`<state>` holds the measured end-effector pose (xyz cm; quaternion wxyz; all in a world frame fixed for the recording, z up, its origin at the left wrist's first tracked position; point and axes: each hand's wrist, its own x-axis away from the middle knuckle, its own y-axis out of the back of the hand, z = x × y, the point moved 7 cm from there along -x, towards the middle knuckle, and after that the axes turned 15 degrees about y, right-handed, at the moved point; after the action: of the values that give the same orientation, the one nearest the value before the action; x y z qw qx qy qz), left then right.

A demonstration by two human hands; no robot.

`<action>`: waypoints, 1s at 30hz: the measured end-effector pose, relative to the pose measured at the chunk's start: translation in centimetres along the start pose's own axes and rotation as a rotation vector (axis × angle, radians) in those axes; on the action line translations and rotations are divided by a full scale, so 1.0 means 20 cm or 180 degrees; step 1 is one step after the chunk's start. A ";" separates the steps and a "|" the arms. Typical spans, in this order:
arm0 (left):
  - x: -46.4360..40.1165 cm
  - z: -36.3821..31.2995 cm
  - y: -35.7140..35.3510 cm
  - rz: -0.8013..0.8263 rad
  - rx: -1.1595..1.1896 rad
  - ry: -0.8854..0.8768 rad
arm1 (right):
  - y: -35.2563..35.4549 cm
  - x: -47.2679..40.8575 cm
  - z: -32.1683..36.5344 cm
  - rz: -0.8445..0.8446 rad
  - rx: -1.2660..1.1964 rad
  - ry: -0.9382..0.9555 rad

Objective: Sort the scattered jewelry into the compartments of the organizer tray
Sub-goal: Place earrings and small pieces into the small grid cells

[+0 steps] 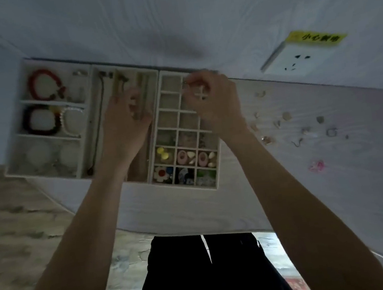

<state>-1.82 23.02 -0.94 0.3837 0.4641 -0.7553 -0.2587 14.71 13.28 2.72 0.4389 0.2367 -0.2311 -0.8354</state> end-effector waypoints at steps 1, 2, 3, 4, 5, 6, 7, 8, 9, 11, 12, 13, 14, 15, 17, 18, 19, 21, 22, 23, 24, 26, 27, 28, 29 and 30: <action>-0.01 -0.01 -0.01 0.0081 -0.0085 -0.0071 | -0.06 -0.05 0.02 0.0043 0.0495 0.0306; -0.02 -0.02 -0.02 0.0136 -0.0168 -0.0172 | -0.11 -0.09 0.04 0.0098 0.0971 0.0547; -0.03 -0.03 -0.03 0.0183 -0.0226 -0.0269 | -0.17 -0.13 0.04 0.0187 0.1340 0.0654; -0.02 -0.06 -0.05 0.0231 -0.0270 -0.0377 | -0.19 -0.15 0.04 0.0226 0.1579 0.0714; -0.03 -0.06 -0.05 0.0290 -0.0279 -0.0414 | -0.23 -0.17 0.04 0.0246 0.1739 0.0781; -0.02 -0.06 -0.06 0.0343 -0.0309 -0.0428 | -0.25 -0.17 0.03 0.0206 0.1860 0.0854; -0.02 -0.06 -0.07 0.0383 -0.0346 -0.0457 | -0.25 -0.17 0.03 0.0179 0.1941 0.0860; -0.02 -0.06 -0.08 0.0413 -0.0356 -0.0496 | -0.26 -0.16 0.01 0.0166 0.2010 0.0889; -0.02 -0.05 -0.08 0.0441 -0.0336 -0.0544 | -0.25 -0.14 0.00 0.0130 0.2042 0.0901; -0.03 -0.04 -0.08 0.0521 -0.0270 -0.0605 | -0.21 -0.11 -0.02 -0.0002 0.1972 0.0924; -0.04 -0.04 -0.08 0.0557 -0.0262 -0.0629 | -0.18 -0.10 -0.02 -0.0046 0.1896 0.0944; -0.04 -0.04 -0.08 0.0589 -0.0265 -0.0648 | -0.17 -0.09 -0.02 -0.0016 0.1854 0.0975; -0.04 -0.04 -0.08 0.0600 -0.0282 -0.0665 | -0.18 -0.09 -0.02 0.0067 0.1863 0.1023; -0.04 -0.05 -0.08 0.0611 -0.0303 -0.0687 | -0.20 -0.10 -0.01 0.0200 0.1886 0.1047; -0.04 -0.05 -0.08 0.0605 -0.0301 -0.0700 | -0.25 -0.12 0.01 0.0444 0.1962 0.1105; -0.04 -0.05 -0.08 0.0604 -0.0299 -0.0707 | -0.27 -0.13 0.01 0.0532 0.2033 0.1126; -0.04 -0.05 -0.08 0.0599 -0.0300 -0.0715 | -0.28 -0.13 0.01 0.0601 0.2101 0.1127; -0.04 -0.05 -0.08 0.0614 -0.0293 -0.0717 | -0.27 -0.13 -0.02 0.0584 0.2128 0.1045; -0.03 -0.05 -0.07 0.0619 -0.0285 -0.0722 | -0.26 -0.13 -0.04 0.0532 0.2092 0.0982; -0.03 -0.05 -0.07 0.0621 -0.0292 -0.0729 | -0.24 -0.12 -0.05 0.0500 0.2071 0.0915; -0.03 -0.05 -0.07 0.0612 -0.0309 -0.0738 | -0.24 -0.11 -0.07 0.0490 0.2077 0.0877; -0.03 -0.05 -0.08 0.0609 -0.0344 -0.0745 | -0.24 -0.10 -0.07 0.0517 0.2175 0.0843; -0.03 -0.05 -0.08 0.0610 -0.0361 -0.0741 | -0.25 -0.09 -0.07 0.0536 0.2242 0.0830; -0.03 -0.05 -0.08 0.0610 -0.0385 -0.0741 | -0.26 -0.09 -0.07 0.0542 0.2296 0.0823; -0.03 -0.06 -0.08 0.0610 -0.0397 -0.0745 | -0.26 -0.09 -0.06 0.0531 0.2325 0.0822; -0.03 -0.06 -0.08 0.0605 -0.0394 -0.0756 | -0.27 -0.09 -0.05 0.0515 0.2333 0.0839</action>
<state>0.02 22.85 -1.63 0.3422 0.3322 -0.8185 -0.3203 12.84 17.31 -0.89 0.4157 0.4638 -0.4736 -0.6228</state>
